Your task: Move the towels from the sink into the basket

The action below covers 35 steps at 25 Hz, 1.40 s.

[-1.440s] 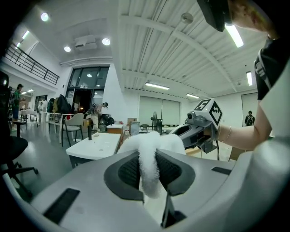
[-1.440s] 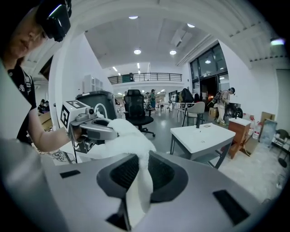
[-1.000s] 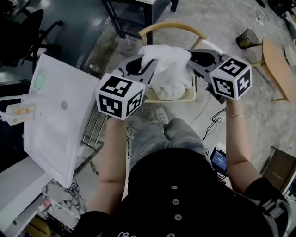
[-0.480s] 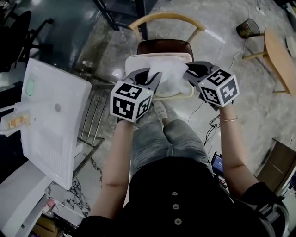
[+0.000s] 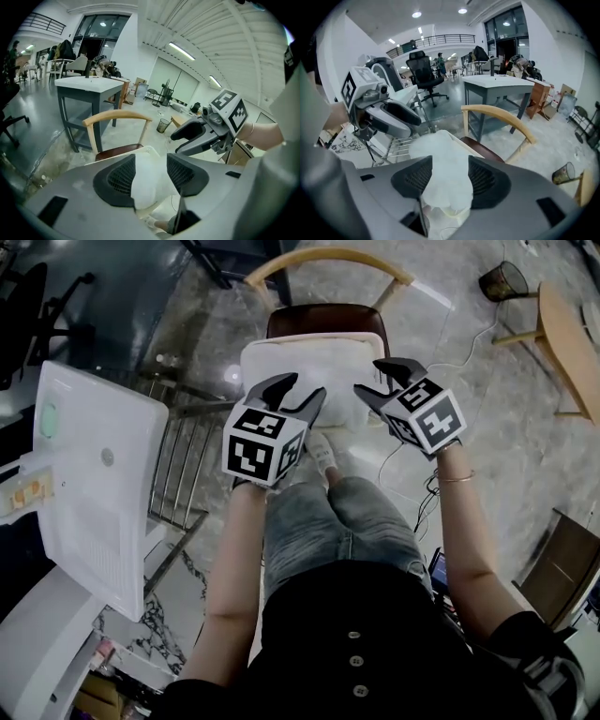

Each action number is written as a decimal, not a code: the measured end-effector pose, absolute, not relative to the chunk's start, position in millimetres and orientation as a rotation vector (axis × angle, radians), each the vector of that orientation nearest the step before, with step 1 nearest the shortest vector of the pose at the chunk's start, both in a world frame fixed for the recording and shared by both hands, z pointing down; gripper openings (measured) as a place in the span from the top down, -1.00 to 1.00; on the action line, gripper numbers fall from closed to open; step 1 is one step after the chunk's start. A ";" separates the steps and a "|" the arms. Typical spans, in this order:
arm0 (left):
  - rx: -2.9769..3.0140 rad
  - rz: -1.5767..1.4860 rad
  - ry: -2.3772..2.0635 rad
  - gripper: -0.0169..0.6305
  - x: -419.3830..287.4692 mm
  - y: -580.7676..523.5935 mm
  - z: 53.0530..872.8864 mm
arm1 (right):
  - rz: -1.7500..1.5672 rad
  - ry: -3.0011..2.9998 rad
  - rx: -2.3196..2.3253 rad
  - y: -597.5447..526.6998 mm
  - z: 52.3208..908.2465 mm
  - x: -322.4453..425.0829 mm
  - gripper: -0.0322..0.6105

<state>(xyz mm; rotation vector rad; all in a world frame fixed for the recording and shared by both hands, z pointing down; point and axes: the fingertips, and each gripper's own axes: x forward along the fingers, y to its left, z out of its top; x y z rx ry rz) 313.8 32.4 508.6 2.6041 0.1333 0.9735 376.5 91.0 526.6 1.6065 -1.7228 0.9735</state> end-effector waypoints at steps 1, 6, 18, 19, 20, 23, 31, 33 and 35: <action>2.608 0.969 0.123 0.36 313.9 30.9 508.3 | 0.987 -1.739 1.625 90.3 525.0 377.4 0.19; 2.605 0.979 0.107 0.35 310.6 29.4 511.0 | 0.993 -1.782 1.650 88.5 518.3 380.5 0.17; 2.670 0.892 0.218 0.38 320.6 43.8 468.0 | 0.944 -1.985 1.667 75.0 475.2 362.9 0.50; 2.679 0.875 0.222 0.42 320.5 44.2 462.1 | 0.935 -1.995 1.693 73.6 469.8 360.5 0.64; 2.686 0.859 0.219 0.47 319.5 44.5 456.8 | 0.929 -2.005 1.717 72.8 464.9 356.9 0.75; 2.703 0.823 0.195 0.68 312.9 44.6 445.5 | 0.912 -2.032 1.745 70.7 455.4 343.0 0.89; 2.692 0.780 0.175 0.88 284.4 46.6 426.9 | 0.856 -2.197 1.839 63.1 410.3 317.9 0.90; 2.733 0.799 0.151 0.88 277.8 44.5 422.0 | 0.842 -2.217 1.848 61.1 399.6 312.3 0.90; 2.787 0.820 0.125 0.88 270.6 43.5 415.0 | 0.817 -2.219 1.852 58.5 390.3 304.9 0.90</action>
